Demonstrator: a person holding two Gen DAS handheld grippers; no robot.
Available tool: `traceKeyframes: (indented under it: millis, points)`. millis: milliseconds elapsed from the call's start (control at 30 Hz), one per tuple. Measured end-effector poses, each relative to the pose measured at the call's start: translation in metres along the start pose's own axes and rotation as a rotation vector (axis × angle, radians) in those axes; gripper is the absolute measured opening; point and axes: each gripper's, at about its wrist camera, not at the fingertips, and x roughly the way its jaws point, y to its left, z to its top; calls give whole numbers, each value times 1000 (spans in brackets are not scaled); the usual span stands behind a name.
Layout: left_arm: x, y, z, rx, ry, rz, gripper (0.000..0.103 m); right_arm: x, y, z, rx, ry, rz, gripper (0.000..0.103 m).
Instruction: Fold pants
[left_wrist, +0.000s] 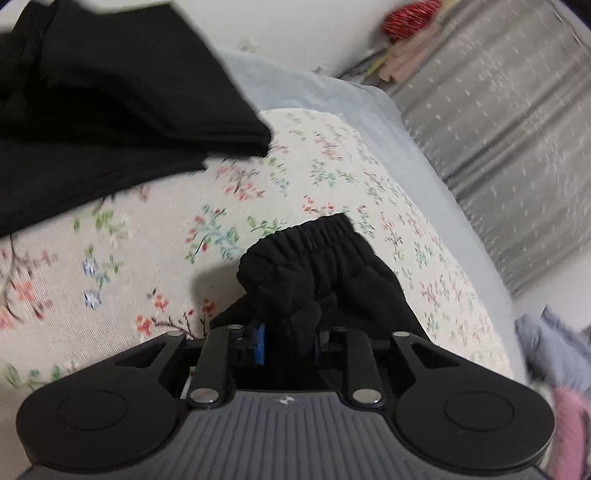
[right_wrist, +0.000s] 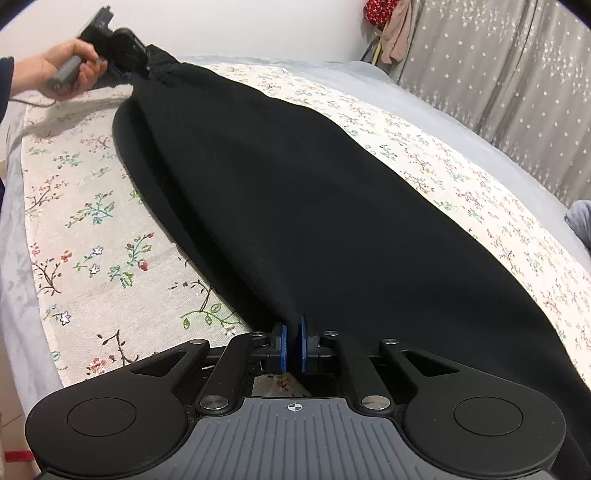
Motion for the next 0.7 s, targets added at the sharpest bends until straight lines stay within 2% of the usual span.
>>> traceKeyframes:
  millis: [67,100,133,167,233,300,333,400,467,533,600,700]
  points:
    - [-5,-9,1,77,-16,49,54,-1,-2,3,3,4,9,7]
    - [-9,-10,1,90,-37,91,66,-2,-3,4,5,8,17,7]
    - [-14,-11,3,90,-60,137,82,-3,-6,4,8,16,33,9]
    - [-19,-10,6,84,-78,161,84,-5,-8,4,11,21,46,10]
    - [-29,-5,11,29,-101,162,84,-11,-16,5,40,22,91,14]
    - [-43,-8,12,-26,-135,139,84,-21,-29,8,97,-18,116,14]
    - [-50,-14,10,-20,-157,114,84,-28,-39,11,137,-58,126,17]
    - [-49,-37,5,55,-166,88,85,-36,-58,19,217,-129,149,27]
    - [-40,-57,-4,134,-127,89,86,-35,-80,30,301,-183,161,56]
    - [-24,-75,-13,175,-62,87,86,-26,-101,40,365,-206,155,73]
    - [-10,-89,-22,217,-28,91,86,-11,-119,49,427,-212,145,77]
    - [5,-102,-31,270,4,107,86,19,-149,63,556,-225,196,77]
